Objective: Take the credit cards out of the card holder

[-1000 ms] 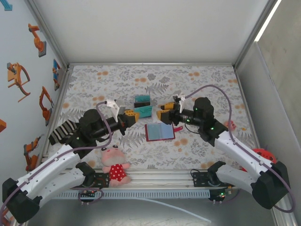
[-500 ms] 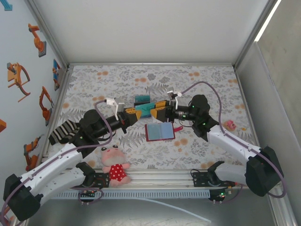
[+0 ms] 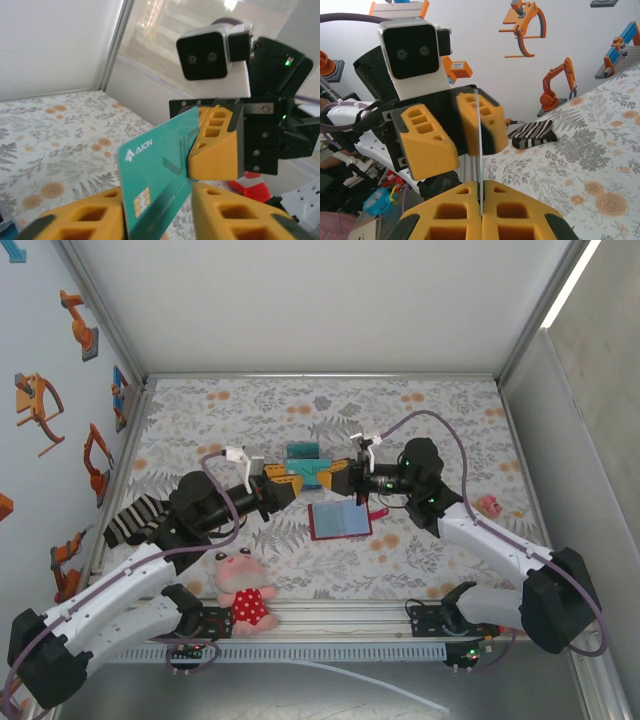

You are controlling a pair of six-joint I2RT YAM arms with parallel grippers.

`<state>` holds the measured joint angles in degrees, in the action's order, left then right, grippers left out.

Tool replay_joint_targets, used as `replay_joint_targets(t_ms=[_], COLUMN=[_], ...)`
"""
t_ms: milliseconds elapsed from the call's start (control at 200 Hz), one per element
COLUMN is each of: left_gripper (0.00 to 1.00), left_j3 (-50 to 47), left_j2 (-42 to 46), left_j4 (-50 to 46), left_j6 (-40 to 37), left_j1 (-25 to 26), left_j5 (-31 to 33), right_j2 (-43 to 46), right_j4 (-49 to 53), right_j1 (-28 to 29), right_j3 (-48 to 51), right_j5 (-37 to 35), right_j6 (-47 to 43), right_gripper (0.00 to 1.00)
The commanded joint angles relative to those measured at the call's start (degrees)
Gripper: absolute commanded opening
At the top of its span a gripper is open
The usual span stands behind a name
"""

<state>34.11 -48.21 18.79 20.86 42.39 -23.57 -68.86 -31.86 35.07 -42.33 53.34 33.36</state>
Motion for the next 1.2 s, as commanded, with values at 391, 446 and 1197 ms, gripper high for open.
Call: replay_joint_targets(t_ms=[391,446,1197], left_gripper=[0.83,0.79,0.50], left_j3=[18.96,20.98,33.67], left_j2=[-2.64,-4.75,-23.89], left_j4=[-28.58,-30.23,-46.21], left_j6=[-16.15,-17.20,-30.24], left_j1=[0.17,0.17,-6.01], left_j5=[-1.15,-2.61,-24.79], right_j2=[8.47,8.57,4.47], right_j4=[33.00,34.23,36.87], right_j1=[0.17,0.17,0.17], right_j3=[-7.98,-8.30,-10.23], right_j5=[-6.30,-6.31,-1.40], right_j6=[-20.20,-20.90,-23.15], right_gripper=[0.00,0.00,0.00])
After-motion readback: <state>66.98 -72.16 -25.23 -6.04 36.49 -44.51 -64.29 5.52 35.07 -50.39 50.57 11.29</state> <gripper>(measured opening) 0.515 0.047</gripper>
